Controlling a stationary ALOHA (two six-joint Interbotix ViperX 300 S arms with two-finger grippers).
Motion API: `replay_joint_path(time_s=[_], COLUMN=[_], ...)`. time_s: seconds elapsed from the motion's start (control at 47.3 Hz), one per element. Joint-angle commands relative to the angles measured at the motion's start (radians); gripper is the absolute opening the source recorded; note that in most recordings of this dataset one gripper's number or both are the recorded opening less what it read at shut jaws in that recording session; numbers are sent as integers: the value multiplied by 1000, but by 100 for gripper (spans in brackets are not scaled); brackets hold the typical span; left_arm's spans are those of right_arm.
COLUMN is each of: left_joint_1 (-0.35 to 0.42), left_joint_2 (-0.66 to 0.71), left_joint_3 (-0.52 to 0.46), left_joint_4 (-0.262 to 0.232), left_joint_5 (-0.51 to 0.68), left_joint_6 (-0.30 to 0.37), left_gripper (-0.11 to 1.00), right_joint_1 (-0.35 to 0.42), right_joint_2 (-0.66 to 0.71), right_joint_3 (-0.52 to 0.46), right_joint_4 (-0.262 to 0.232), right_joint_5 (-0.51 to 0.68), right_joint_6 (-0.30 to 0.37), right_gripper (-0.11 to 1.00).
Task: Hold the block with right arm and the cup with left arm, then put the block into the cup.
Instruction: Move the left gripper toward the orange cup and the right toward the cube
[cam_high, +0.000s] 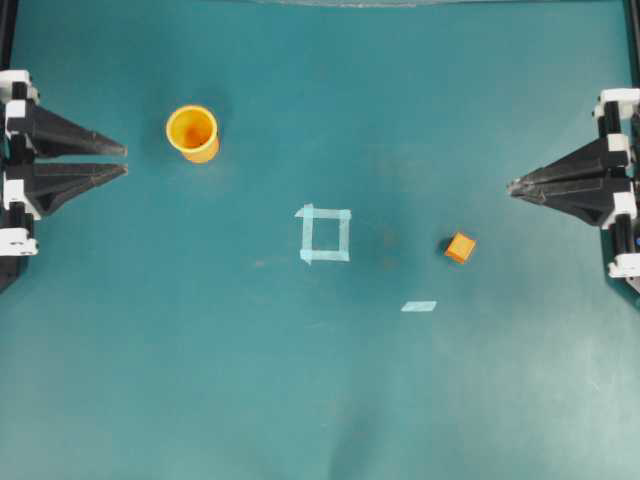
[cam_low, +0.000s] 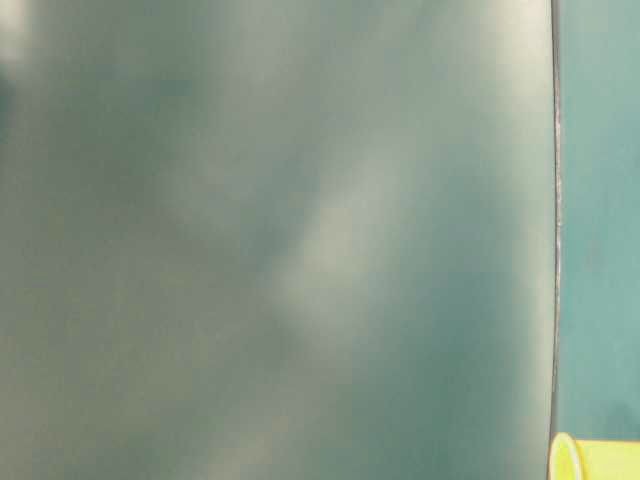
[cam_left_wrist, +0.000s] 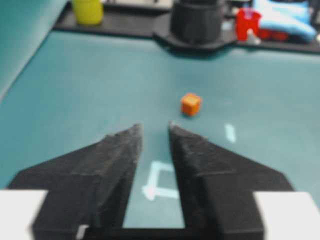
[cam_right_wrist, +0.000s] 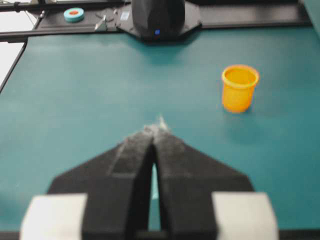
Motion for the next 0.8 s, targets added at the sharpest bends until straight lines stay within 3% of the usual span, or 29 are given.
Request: replay_joint_path(time_s=[0.0,0.169,0.338,0.507,0.782], left_joint_1=[20,54,121,172,183], left_joint_2=[5,6,23,43,124], left_joint_3=[-14,-12,-9,-6,11], left_joint_4=[3,3,3,5,5], left_joint_5=[20,60,109,164,170], left_joint_6=[0,-12,-78,-101,-115], left_gripper=[33,62,79,87,89], right_joint_1=[-3,-3,-3,-3,-5], right_joint_2=[2,2,2,2,2], right_joint_3=[-29,-32,-31,-40,-46], right_joint_4=[3,3,3,3,3], right_joint_5=[21,44,61,92,164], right_joint_6=[48,143,183,204,276], right_gripper=[0,0,0,0,0])
